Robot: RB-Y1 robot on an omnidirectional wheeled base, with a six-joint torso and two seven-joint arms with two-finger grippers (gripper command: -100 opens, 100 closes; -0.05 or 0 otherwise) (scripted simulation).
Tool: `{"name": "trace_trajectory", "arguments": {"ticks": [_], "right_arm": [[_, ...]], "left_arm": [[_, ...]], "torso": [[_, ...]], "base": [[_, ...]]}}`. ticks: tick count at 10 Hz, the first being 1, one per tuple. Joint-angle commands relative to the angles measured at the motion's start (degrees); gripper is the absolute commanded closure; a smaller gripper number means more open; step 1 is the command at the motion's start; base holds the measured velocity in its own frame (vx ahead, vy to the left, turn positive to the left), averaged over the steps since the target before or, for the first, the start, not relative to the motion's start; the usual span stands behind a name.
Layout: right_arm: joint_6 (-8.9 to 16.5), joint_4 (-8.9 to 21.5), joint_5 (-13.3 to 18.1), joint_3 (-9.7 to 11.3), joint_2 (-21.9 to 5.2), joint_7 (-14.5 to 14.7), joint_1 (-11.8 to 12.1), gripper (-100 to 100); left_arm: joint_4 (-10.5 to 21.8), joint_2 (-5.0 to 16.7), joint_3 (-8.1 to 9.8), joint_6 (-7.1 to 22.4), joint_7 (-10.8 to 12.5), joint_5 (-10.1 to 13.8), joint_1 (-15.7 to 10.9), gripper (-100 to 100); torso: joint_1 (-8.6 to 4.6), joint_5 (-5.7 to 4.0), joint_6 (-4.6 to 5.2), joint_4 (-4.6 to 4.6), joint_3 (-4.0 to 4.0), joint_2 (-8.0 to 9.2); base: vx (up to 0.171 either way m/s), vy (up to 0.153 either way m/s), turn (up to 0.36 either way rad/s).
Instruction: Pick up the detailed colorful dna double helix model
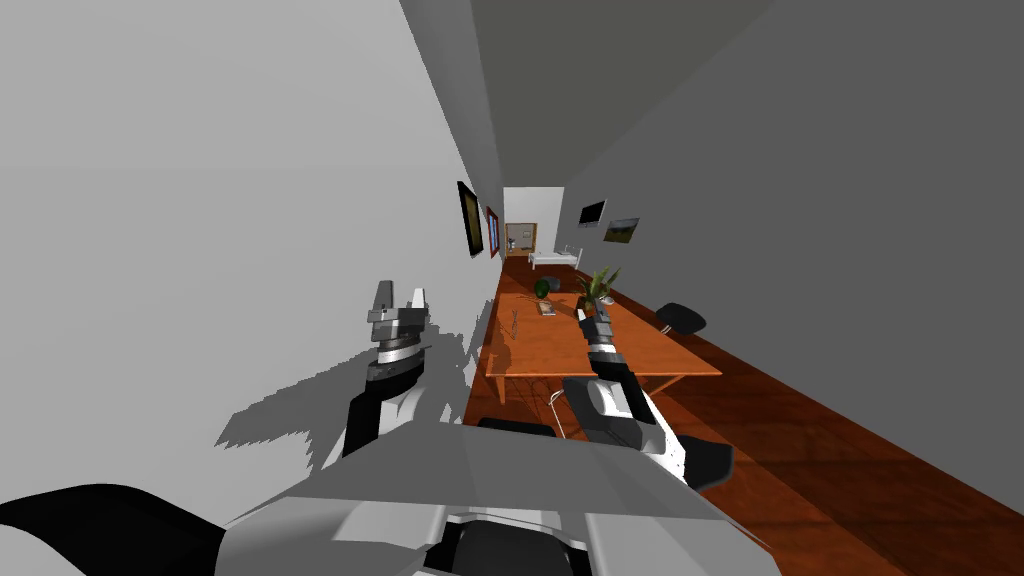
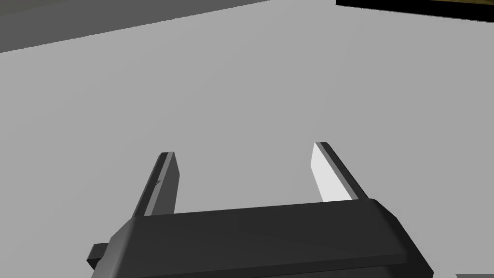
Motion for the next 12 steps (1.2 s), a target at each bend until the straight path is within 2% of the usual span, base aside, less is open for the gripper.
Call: {"name": "trace_trajectory", "arguments": {"ticks": [1, 2, 3, 4, 6, 7, 8, 9, 10, 11, 12], "right_arm": [[0.4, 1.9, -0.8, -0.1, -0.5, -1.1, -0.6, -100], [1.0, 4.0, -2.1, 0.1, -1.0, -2.8, -2.5, -100], [1.0, 5.3, -2.1, 0.1, -1.0, -2.8, -2.5, -100], [1.5, 6.9, -3.5, 0.3, -1.5, -4.5, -4.6, -100], [1.5, 8.8, -3.5, 0.3, -1.5, -4.5, -4.6, -100], [2.1, 11.1, -4.9, 0.4, -1.9, -6.2, -6.6, -100], [2.1, 12.4, -4.9, 0.4, -1.9, -6.2, -6.6, -100], [2.7, 14.4, -6.4, 0.6, -2.2, -8.0, -8.7, -100], [2.7, 16.0, -6.4, 0.6, -2.2, -8.0, -8.7, -100], [3.2, 17.5, -7.9, 0.7, -2.5, -9.7, -10.7, -100], [3.2, 19.4, -7.9, 0.7, -2.5, -9.7, -10.7, -100]], "left_arm": [[0.0, 0.0, 0.00, 0.0, 0.0, 0.0, 0.0, 0], [0.0, 0.0, 0.00, 0.0, 0.0, 0.0, 0.0, 0], [0.0, 0.0, 0.00, 0.0, 0.0, 0.0, 0.0, 0], [0.0, 0.0, 0.00, 0.0, 0.0, 0.0, 0.0, 0], [0.0, 0.0, 0.00, 0.0, 0.0, 0.0, 0.0, 0], [0.0, 0.0, 0.00, 0.0, 0.0, 0.0, 0.0, 0], [0.0, 0.0, 0.00, 0.0, 0.0, 0.0, 0.0, 0], [0.0, 0.0, 0.00, 0.0, 0.0, 0.0, 0.0, 0], [0.0, 0.0, 0.00, 0.0, 0.0, 0.0, 0.0, 0], [0.0, 0.0, 0.00, 0.0, 0.0, 0.0, 0.0, 0], [0.0, 0.0, 0.00, 0.0, 0.0, 0.0, 0.0, 0]], "torso": [[0.00, 0.00, 0.00, 0.00, 0.00, 0.00], [0.01, 0.00, 0.02, 0.00, 0.01, 0.01], [0.02, 0.00, 0.00, 0.01, 0.01, 0.02], [0.04, 0.01, 0.02, 0.00, 0.01, 0.01], [0.02, 0.00, 0.03, 0.00, 0.01, 0.02], [0.07, 0.01, 0.03, -0.01, -0.02, -0.03], [0.05, 0.01, 0.00, 0.00, -0.01, -0.03], [0.04, 0.01, 0.02, -0.01, -0.01, -0.02], [0.02, 0.01, 0.01, 0.00, 0.01, 0.01], [0.03, 0.00, 0.03, 0.00, 0.00, -0.01], [0.04, 0.01, 0.01, 0.00, 0.01, 0.01]], "base": [[-0.030, -0.034, 0.040], [-0.039, -0.030, 0.069], [-0.030, -0.027, 0.038], [-0.039, -0.032, 0.066], [-0.023, -0.024, 0.017], [-0.025, -0.025, 0.062], [-0.027, -0.026, 0.053], [-0.037, -0.035, 0.065], [-0.029, -0.030, 0.038], [-0.037, -0.025, 0.074], [-0.032, -0.021, 0.041]]}}
